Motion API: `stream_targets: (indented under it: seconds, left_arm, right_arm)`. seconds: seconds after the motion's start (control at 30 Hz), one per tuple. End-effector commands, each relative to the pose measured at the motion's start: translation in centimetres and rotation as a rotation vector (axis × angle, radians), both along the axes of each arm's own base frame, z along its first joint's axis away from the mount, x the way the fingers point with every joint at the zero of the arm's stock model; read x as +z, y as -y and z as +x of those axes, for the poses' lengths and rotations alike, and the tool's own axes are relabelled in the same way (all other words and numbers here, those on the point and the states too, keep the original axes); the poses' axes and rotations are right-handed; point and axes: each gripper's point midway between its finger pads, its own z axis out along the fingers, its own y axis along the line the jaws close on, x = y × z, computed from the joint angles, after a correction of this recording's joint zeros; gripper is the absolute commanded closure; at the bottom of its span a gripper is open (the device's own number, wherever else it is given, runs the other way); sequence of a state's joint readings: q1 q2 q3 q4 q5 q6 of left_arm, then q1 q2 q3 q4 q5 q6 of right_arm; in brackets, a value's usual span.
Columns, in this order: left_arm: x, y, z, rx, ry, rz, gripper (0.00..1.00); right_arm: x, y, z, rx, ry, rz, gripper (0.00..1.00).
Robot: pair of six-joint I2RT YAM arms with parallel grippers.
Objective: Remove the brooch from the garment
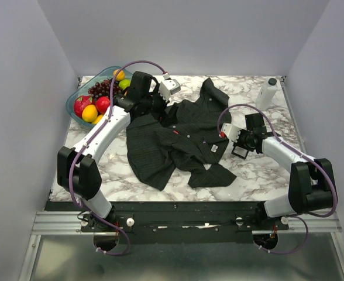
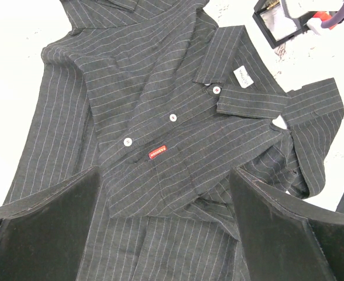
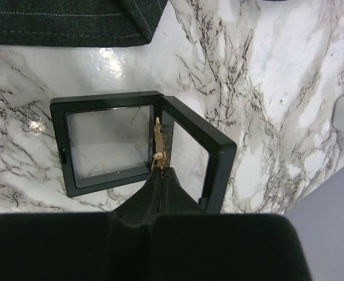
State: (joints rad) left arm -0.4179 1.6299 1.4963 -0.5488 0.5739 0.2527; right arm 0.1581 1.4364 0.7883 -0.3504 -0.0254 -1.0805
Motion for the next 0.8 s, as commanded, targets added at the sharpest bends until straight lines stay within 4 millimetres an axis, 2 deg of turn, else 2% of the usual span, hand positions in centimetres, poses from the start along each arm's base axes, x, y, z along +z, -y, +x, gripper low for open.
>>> stream_targets:
  seconds: [0.0, 0.2, 0.37, 0.67, 0.77]
  left_arm:
    - [0.1, -0.1, -0.3, -0.007, -0.012, -0.019, 0.01]
    - [-0.1, 0.0, -0.1, -0.007, -0.018, -0.016, 0.01]
    - [-0.1, 0.1, 0.1, -0.01, -0.016, -0.018, 0.01]
    - [-0.2, 0.3, 0.0, -0.014, -0.026, -0.022, 0.01]
    - [-0.4, 0.3, 0.1, -0.016, -0.029, -0.021, 0.01]
  right_arm:
    - [0.1, 0.0, 0.9, 0.016, 0.02, -0.028, 0.97]
    - [-0.1, 0.2, 0.4, 0.02, 0.006, -0.033, 0.87]
    - [0.4, 0.2, -0.3, 0.013, 0.002, -0.028, 0.86]
    - [-0.6, -0.2, -3.2, 0.04, -0.105, 0.001, 0.75]
    - [-0.7, -0.4, -3.5, 0.034, -0.117, 0.017, 0.72]
